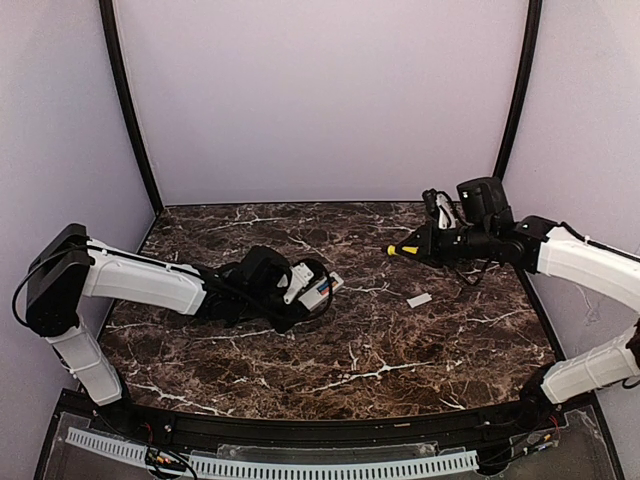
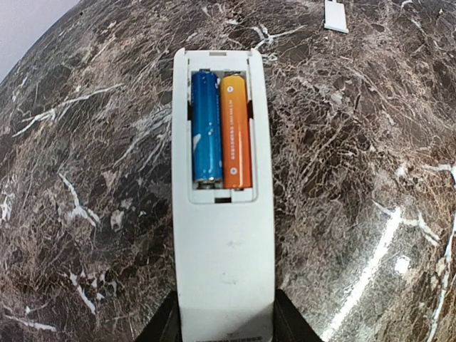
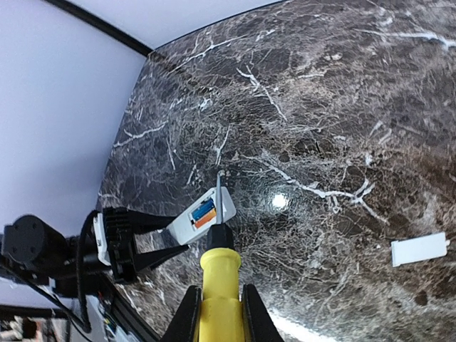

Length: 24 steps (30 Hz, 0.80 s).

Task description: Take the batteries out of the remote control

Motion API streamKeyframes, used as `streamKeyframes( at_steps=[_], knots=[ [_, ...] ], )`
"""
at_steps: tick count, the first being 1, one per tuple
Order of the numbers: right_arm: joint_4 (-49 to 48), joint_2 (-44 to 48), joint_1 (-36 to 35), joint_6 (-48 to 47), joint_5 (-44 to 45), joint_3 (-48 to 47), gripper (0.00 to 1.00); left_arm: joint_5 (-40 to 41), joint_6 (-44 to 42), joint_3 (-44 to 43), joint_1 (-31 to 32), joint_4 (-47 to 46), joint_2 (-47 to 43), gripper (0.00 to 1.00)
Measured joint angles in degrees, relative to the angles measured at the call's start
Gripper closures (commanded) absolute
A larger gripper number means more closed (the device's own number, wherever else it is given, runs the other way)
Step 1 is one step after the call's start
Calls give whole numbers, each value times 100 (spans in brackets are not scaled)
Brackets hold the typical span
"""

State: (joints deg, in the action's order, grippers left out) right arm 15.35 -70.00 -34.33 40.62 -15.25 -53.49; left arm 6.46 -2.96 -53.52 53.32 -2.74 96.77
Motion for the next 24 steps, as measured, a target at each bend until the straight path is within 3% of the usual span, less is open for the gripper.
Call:
streamKeyframes(
  at_steps=[13, 24],
  knots=[
    [1838, -546, 4, -1943, -874, -973, 100, -507, -715, -68, 37, -166, 0, 93],
    [2465, -754, -24, -2465, -1246, -1231, 100, -1034, -1045, -79, 125, -122, 68, 95]
  ],
)
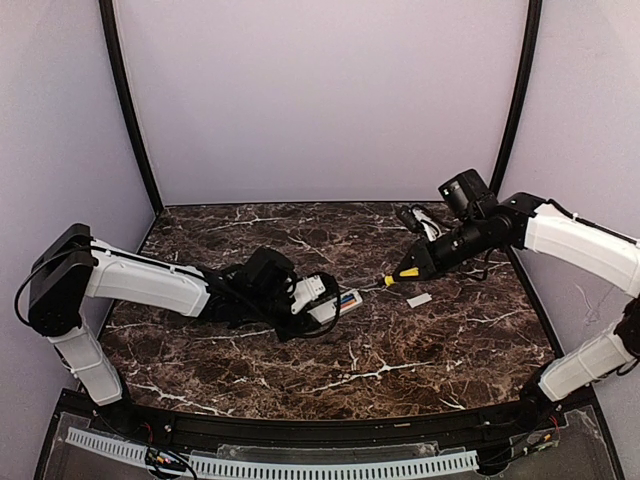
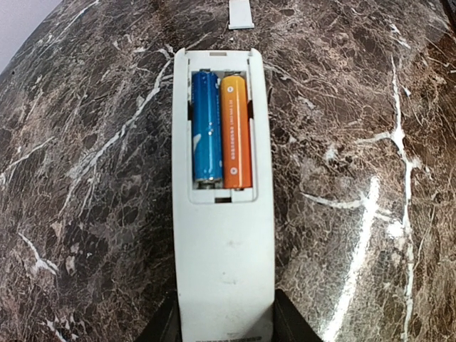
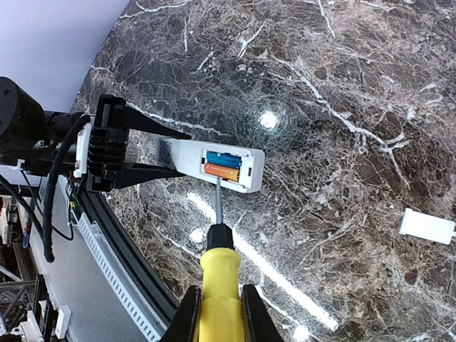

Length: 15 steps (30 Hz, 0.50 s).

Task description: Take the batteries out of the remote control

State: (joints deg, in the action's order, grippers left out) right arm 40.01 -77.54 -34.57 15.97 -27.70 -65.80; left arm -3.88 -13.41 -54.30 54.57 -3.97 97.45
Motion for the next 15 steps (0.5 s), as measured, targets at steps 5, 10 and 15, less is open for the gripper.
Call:
streamKeyframes(
  at_steps=[5, 10, 15],
  knots=[
    [87, -214, -103, -55, 7, -63, 100, -48, -81, -61, 44, 116, 138, 96],
    [153, -400, -216, -48, 76, -105, 100, -85, -101, -192, 118, 243, 223, 97],
    [249, -485, -232, -44, 107, -103, 100, -129, -98, -269, 208, 385, 262, 97]
  ],
)
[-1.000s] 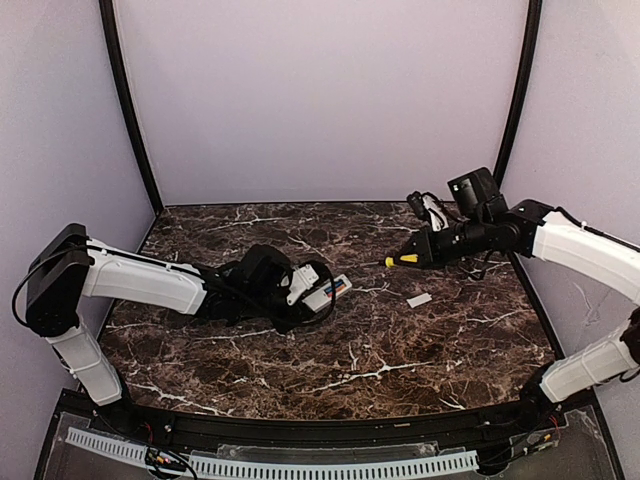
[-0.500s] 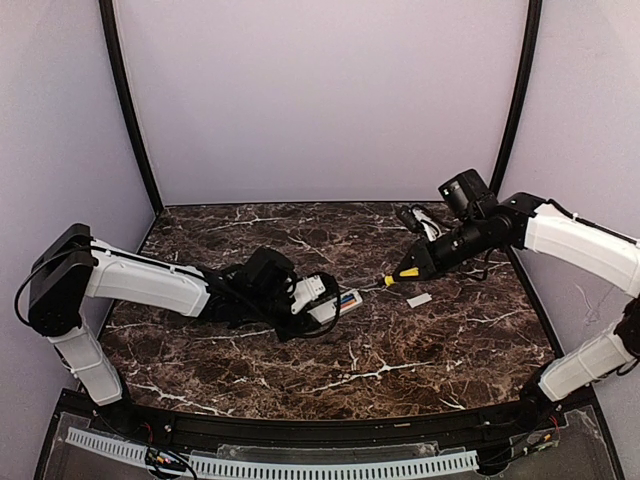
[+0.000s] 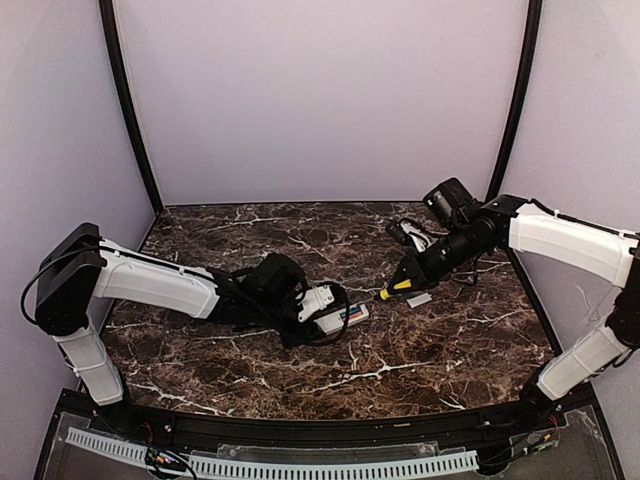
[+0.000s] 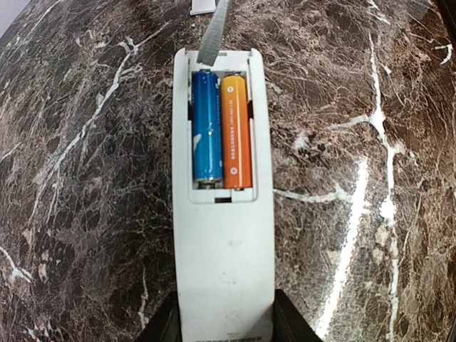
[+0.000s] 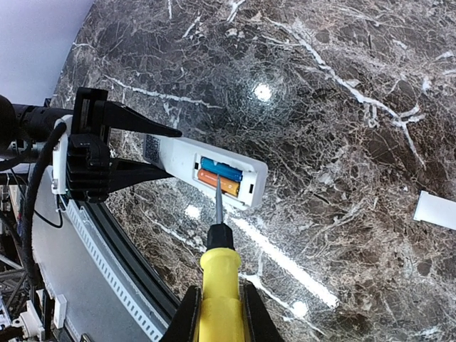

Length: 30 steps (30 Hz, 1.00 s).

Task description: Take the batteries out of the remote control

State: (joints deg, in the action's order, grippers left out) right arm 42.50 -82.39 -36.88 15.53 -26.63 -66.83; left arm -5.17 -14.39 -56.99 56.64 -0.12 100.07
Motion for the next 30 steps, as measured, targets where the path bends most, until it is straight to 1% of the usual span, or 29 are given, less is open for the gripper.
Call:
streamKeyframes(
  at_steps=[14, 30],
  knots=[
    [343, -232, -111, 17, 160, -2, 100, -76, 0, -299, 129, 625, 343, 98],
    [485, -704, -262, 22, 247, -4, 100, -177, 0, -402, 146, 949, 557, 100]
  ],
)
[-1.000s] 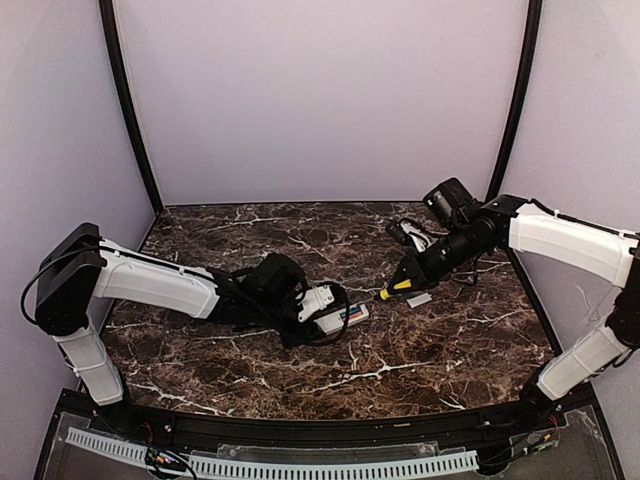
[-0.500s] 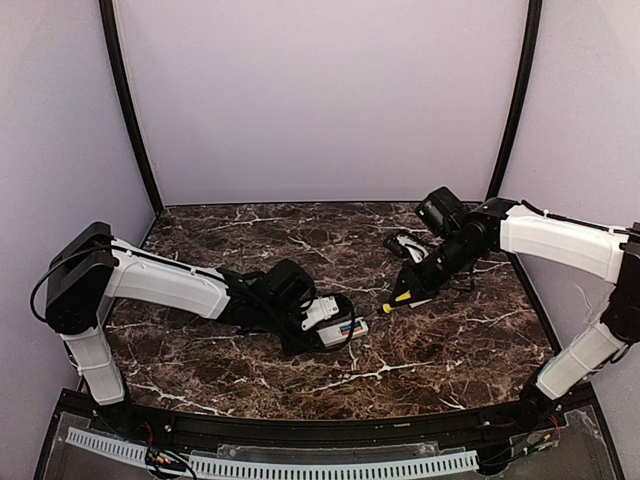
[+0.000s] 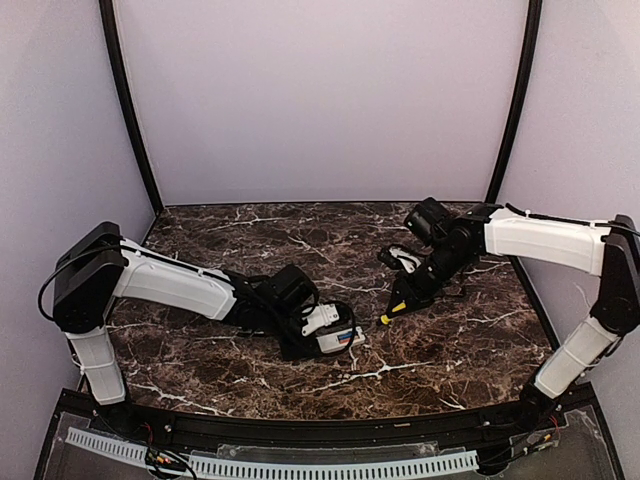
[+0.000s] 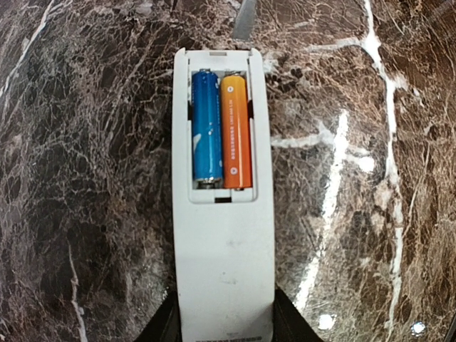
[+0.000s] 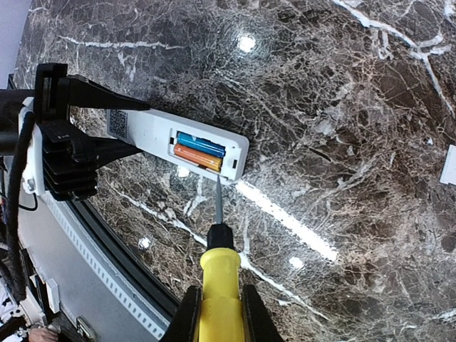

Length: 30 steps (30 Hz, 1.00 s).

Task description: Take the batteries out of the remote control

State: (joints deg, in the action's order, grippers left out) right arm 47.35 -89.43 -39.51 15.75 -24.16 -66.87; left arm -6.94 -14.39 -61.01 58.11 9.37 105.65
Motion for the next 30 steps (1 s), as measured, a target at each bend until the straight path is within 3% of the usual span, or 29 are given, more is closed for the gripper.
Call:
streamKeyframes(
  at_steps=[30],
  knots=[
    [-122, -345, -11, 0, 168, -192, 100, -13, 0, -168, 31, 162, 129, 100]
  ],
)
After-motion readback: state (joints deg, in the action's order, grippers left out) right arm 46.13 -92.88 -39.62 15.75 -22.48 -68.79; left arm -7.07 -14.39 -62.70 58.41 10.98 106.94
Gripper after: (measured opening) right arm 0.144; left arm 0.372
